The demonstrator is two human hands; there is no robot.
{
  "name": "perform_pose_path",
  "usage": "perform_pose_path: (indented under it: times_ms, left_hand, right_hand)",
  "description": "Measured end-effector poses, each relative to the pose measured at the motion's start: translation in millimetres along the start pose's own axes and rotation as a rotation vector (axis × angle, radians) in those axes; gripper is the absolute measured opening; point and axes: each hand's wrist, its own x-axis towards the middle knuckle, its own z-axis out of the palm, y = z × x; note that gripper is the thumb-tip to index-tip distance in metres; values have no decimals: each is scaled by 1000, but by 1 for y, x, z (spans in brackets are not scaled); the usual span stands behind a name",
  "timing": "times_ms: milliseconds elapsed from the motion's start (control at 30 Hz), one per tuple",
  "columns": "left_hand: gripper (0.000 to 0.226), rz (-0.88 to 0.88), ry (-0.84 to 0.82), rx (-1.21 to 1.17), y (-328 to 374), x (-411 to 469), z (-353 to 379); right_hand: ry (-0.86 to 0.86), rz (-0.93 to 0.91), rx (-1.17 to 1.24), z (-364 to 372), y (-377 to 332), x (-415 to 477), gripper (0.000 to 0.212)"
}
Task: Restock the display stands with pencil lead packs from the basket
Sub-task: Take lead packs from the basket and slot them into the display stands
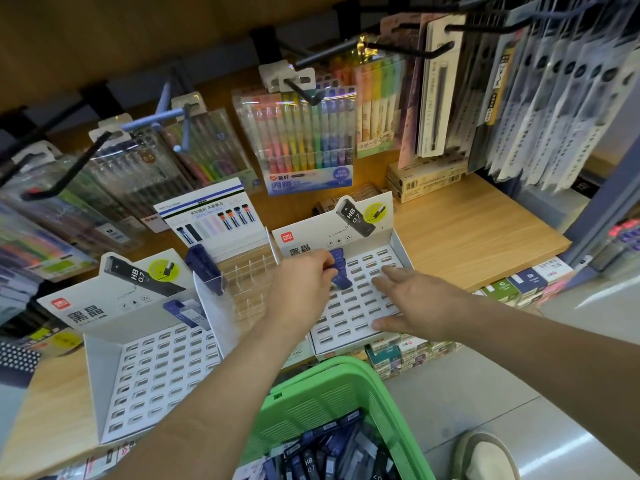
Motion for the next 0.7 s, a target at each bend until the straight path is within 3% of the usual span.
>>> perform_pose_path:
  times_ms: [200,467,700]
  left_hand:
    - [14,54,-24,57,0,3,1]
    - [20,60,-170,174,4,15,14]
    - [20,126,-197,348,19,15,0]
  right_hand:
    - [-59,-32,-117,7,0,1,81]
    - [-17,-8,-113,10,-3,4,75]
    - [0,-3,-97,4,-4,4,75]
